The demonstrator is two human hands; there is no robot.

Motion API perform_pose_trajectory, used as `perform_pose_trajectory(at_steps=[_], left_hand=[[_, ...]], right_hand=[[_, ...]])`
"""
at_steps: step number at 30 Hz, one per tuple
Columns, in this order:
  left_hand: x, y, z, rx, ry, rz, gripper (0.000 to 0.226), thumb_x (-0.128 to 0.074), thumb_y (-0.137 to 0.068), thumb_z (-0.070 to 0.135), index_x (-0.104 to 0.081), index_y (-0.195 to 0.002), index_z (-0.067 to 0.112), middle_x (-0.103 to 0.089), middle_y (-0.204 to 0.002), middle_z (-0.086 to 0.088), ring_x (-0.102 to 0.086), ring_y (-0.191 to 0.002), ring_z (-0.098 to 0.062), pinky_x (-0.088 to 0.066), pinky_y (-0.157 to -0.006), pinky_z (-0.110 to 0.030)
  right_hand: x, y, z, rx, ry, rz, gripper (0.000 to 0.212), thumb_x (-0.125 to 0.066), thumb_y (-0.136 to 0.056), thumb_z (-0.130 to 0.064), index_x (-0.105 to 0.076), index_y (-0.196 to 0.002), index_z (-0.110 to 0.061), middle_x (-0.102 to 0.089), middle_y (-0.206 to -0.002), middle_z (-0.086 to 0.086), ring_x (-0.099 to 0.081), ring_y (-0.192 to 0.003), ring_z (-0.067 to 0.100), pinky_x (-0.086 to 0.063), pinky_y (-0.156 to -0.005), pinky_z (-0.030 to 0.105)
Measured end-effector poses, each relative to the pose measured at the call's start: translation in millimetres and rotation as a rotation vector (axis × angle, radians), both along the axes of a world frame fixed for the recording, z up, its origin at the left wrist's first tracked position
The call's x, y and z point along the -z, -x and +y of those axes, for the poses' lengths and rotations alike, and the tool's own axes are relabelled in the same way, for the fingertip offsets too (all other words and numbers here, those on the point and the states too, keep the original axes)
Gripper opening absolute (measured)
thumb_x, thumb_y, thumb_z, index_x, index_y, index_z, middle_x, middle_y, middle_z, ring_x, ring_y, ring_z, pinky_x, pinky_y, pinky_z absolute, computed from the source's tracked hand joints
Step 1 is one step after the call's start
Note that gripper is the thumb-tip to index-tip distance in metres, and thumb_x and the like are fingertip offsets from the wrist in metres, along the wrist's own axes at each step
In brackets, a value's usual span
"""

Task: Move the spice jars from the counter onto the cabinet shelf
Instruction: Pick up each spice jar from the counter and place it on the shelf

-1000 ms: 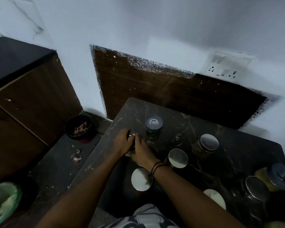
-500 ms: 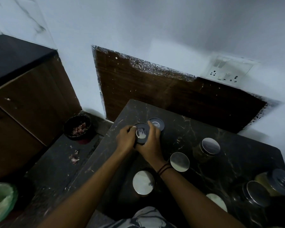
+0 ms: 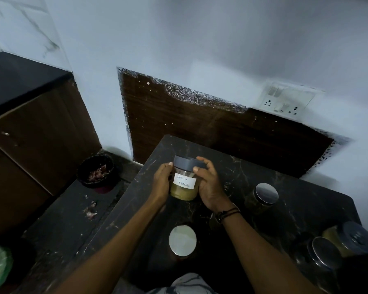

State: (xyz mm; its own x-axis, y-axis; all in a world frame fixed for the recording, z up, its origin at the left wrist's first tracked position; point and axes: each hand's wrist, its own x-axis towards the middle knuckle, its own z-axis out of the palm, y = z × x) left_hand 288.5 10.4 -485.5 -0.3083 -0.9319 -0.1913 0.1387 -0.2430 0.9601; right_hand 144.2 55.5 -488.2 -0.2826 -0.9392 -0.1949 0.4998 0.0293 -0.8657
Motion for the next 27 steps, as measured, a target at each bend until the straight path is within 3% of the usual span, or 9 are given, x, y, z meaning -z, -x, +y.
perform_pose_trajectory(at_steps=[5,7,10,13,20,24,27], left_hand=[[-7,8,5,-0.008,-0.001,-0.006,0.033,-0.04,-0.104,0.032,-0.063,-0.107,0.009,-0.071,-0.104,-0.013,-0.067,-0.1,-0.031,-0.057,-0.08,-0.041],[-23,15,-1,-0.005,0.022,0.029,0.036,-0.041,-0.103,0.035,-0.062,-0.107,0.007,-0.07,-0.104,-0.016,-0.067,-0.099,-0.032,-0.055,-0.081,-0.044],[-65,29,-15,0.013,0.082,0.1,0.044,-0.047,-0.094,0.044,-0.064,-0.105,0.005,-0.069,-0.102,-0.023,-0.066,-0.09,-0.031,-0.051,-0.078,-0.047],[-118,45,-30,-0.006,0.157,0.188,0.032,-0.05,-0.088,0.042,-0.065,-0.089,0.014,-0.066,-0.089,-0.014,-0.062,-0.081,-0.023,-0.047,-0.074,-0.04],[-220,73,-55,0.011,0.292,0.311,0.038,-0.045,-0.101,0.027,-0.064,-0.107,-0.005,-0.071,-0.104,-0.027,-0.069,-0.091,-0.031,-0.052,-0.078,-0.04],[-268,82,-62,-0.009,0.384,0.305,0.038,-0.044,-0.102,0.033,-0.064,-0.109,0.0,-0.073,-0.101,-0.017,-0.071,-0.088,-0.024,-0.055,-0.073,-0.038],[-292,86,-64,-0.01,0.434,0.301,0.037,-0.044,-0.103,0.035,-0.065,-0.11,0.006,-0.074,-0.101,-0.012,-0.071,-0.086,-0.018,-0.057,-0.071,-0.038]], right_hand=[[-9,-1,7,0.062,-0.016,0.015,0.053,-0.072,-0.074,-0.022,-0.051,-0.122,-0.018,-0.067,-0.114,0.016,-0.073,-0.089,0.027,-0.058,-0.069,0.035],[-25,3,3,0.085,0.018,0.031,0.055,-0.075,-0.072,-0.026,-0.051,-0.121,-0.017,-0.071,-0.109,0.012,-0.073,-0.091,0.027,-0.058,-0.069,0.033],[-64,12,-11,0.129,0.104,0.1,0.053,-0.077,-0.073,-0.027,-0.051,-0.118,-0.014,-0.07,-0.108,0.009,-0.073,-0.091,0.023,-0.058,-0.07,0.032],[-115,22,-26,0.192,0.202,0.184,0.047,-0.074,-0.077,-0.027,-0.05,-0.116,-0.015,-0.067,-0.113,0.009,-0.071,-0.095,0.021,-0.057,-0.074,0.032],[-222,36,-43,0.21,0.401,0.326,0.046,-0.07,-0.081,-0.04,-0.052,-0.121,-0.026,-0.071,-0.113,0.003,-0.072,-0.098,0.017,-0.057,-0.077,0.032],[-270,37,-45,0.212,0.457,0.423,0.046,-0.064,-0.084,-0.055,-0.052,-0.126,-0.038,-0.07,-0.116,-0.003,-0.071,-0.102,0.016,-0.06,-0.079,0.036],[-289,39,-45,0.216,0.511,0.494,0.044,-0.06,-0.089,-0.048,-0.051,-0.131,-0.037,-0.068,-0.12,-0.005,-0.069,-0.105,0.014,-0.059,-0.08,0.033]])
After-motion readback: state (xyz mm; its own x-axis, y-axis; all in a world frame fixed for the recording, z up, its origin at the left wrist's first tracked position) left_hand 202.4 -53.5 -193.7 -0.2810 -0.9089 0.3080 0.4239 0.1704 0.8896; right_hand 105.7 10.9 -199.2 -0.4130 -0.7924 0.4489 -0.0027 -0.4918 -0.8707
